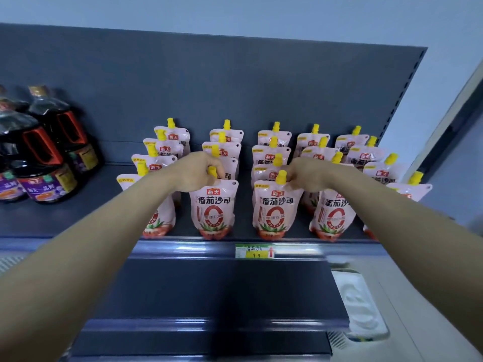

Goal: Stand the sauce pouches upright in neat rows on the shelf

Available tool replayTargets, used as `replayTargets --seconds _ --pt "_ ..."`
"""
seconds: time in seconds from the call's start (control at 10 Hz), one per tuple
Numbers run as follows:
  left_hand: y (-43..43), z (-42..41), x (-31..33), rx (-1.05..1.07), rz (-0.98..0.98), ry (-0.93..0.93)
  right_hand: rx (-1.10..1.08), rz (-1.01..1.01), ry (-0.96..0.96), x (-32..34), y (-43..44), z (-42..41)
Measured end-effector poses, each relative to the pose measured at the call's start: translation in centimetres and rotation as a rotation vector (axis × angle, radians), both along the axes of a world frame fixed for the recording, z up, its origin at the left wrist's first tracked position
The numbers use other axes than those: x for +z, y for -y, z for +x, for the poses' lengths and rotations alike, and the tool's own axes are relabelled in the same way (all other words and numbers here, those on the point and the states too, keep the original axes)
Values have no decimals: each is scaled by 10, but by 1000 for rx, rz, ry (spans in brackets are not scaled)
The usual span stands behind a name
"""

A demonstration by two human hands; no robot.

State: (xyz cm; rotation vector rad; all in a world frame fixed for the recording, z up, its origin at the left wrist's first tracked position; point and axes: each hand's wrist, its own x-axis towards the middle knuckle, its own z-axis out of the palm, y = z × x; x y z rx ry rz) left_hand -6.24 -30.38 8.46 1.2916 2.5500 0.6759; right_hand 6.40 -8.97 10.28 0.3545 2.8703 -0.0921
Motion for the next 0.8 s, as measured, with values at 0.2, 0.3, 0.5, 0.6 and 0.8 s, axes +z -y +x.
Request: replayTargets --seconds 0.2,0.3,0.5,0.6,0.8 --pt "-37 22 8 -67 88 -72 -39 -22 -13 3 -12 5" --pt "-60 31 1 -146 17 -84 -92 -71 -26 3 -20 6" --pt "-74 31 -9 -149 22 -126 -90 -141 -90 -3 -23 8" --pt "-76 32 -5 -143 -37 -123 -79 -145 -97 5 -27 15" --pt "-79 42 26 -109 49 -224 -112 -24 -365 48 -52 41"
